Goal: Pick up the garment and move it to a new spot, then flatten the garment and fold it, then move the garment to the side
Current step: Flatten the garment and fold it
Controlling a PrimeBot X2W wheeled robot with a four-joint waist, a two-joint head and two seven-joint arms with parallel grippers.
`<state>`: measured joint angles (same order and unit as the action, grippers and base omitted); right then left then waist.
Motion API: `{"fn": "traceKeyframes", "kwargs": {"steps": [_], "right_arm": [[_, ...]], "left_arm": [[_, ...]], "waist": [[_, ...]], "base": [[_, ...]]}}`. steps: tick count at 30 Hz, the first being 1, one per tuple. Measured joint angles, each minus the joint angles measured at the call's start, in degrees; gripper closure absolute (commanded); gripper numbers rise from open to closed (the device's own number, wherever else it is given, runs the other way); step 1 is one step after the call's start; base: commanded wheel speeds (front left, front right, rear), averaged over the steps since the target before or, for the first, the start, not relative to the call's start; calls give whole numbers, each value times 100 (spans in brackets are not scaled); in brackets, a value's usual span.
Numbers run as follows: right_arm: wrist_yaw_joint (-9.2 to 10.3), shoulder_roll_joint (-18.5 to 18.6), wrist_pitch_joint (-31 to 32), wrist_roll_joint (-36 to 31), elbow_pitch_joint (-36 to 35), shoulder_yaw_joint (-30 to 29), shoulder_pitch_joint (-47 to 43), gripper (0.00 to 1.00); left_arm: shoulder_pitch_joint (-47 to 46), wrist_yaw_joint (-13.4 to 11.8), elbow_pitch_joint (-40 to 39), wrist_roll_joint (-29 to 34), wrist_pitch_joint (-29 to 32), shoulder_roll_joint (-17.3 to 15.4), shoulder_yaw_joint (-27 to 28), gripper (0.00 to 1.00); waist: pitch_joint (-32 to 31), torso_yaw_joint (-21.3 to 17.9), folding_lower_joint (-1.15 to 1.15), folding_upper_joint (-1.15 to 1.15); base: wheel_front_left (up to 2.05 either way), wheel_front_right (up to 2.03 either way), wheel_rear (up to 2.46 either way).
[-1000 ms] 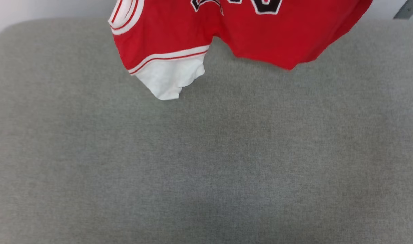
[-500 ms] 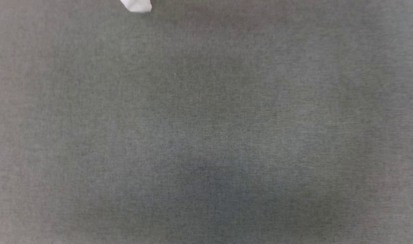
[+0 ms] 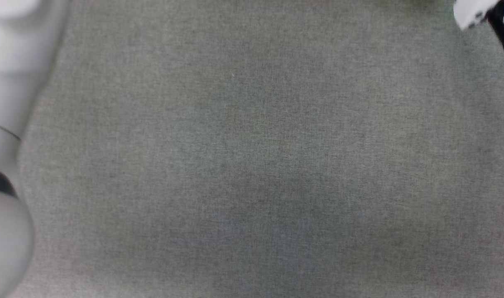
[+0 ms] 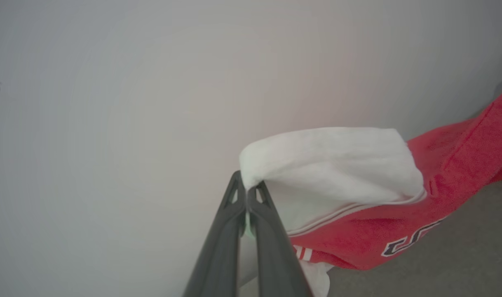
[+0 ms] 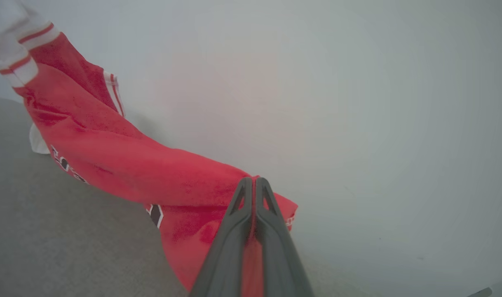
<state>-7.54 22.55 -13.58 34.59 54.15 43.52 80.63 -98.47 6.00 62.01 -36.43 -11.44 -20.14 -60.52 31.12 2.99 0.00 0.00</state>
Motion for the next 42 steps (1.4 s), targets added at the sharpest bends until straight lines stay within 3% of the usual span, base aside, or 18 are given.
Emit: {"fn": "traceKeyframes", "kwargs": {"steps": [4, 7, 14, 18, 23, 28, 32, 42], "right_arm": [[1, 299, 174, 517, -385, 486, -446, 100], [0, 611, 426, 980, -756, 781, -804, 100], [0, 1454, 971, 1956, -1802, 1276, -1953, 100], [0, 1935, 1248, 2387, -2337, 1445, -2670, 100], [-1, 2442, 1524, 2918, -3061, 1577, -3493, 100], [-1, 2907, 1946, 3465, -3664, 1666, -4231, 100], [-1, 3236, 2226, 3756, -4146, 1714, -4658, 100], [-5, 3758, 2649, 4297, -4992, 1759, -5545, 100]], "left_arm": [[663, 114, -136, -272, 541, -63, -231, 100], [1188, 134, -691, -589, 1104, -271, -549, 100], [2613, 90, -2349, -1379, 2436, -1457, -934, 100], [3599, -508, -3700, -1741, 2975, -2143, -1004, 100], [4786, -1605, -5581, -2204, 3472, -3159, -1065, 100], [5734, -2529, -7043, -2570, 3619, -3815, -1128, 100], [6210, -2924, -7615, -2746, 3548, -4042, -1150, 100], [7132, -3510, -8186, -3356, 3522, -4194, -1174, 100]], "waist": [[-170, 2, 0, 0], [-363, -14, 0, 0], [-876, -36, 0, 0], [-1158, -45, 0, 0], [-1428, -46, 0, 0], [-1557, -32, 0, 0], [-1578, -8, 0, 0], [-1541, -33, 0, 0]], "base": [[0, 0, 0], [0, 0, 0], [0, 0, 0], [0, 0, 0], [0, 0, 0], [0, 0, 0], [0, 0, 0], [0, 0, 0]]}}
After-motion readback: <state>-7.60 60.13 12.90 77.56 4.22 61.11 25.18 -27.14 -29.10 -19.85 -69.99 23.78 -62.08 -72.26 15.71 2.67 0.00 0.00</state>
